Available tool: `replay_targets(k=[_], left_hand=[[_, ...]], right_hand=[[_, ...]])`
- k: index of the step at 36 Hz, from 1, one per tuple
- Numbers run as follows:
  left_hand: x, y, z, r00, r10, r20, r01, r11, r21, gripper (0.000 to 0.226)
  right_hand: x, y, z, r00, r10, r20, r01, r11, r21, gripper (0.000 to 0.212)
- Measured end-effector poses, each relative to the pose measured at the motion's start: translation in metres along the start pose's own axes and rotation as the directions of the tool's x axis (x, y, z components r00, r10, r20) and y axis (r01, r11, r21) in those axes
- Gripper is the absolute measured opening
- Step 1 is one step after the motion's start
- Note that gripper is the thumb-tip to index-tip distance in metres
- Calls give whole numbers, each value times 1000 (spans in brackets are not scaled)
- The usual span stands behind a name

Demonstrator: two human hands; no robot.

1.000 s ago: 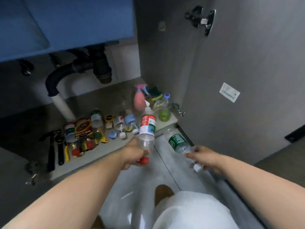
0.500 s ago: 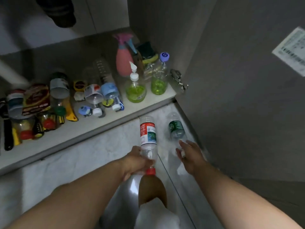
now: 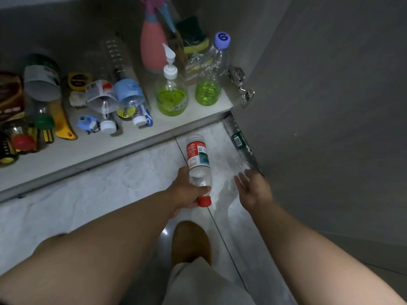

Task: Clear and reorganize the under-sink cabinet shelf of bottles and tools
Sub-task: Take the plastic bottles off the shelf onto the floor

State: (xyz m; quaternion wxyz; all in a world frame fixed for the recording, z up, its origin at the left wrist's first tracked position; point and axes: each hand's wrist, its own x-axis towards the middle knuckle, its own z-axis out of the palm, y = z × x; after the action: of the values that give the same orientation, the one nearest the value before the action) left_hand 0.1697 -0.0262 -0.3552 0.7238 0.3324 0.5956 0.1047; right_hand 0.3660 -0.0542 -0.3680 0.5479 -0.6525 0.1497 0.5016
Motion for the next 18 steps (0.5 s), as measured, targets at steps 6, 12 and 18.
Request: replay_targets(k=[6,12,18], left_hand=[[-2,-2,0,1000,25,-1,-25,1000,-10,86],[-2,-5,7,988,154,-1,-153,984,85,89],[-17,3,-2,984,108,143,-148,941,303,84]], right_hand=[[-23,11,5,994,-62,91,92,923,-374,42],[-44,30,13,886,273,376,71,720,-690,49],[-28,28,20,951,16,308,215,682,-699,43]])
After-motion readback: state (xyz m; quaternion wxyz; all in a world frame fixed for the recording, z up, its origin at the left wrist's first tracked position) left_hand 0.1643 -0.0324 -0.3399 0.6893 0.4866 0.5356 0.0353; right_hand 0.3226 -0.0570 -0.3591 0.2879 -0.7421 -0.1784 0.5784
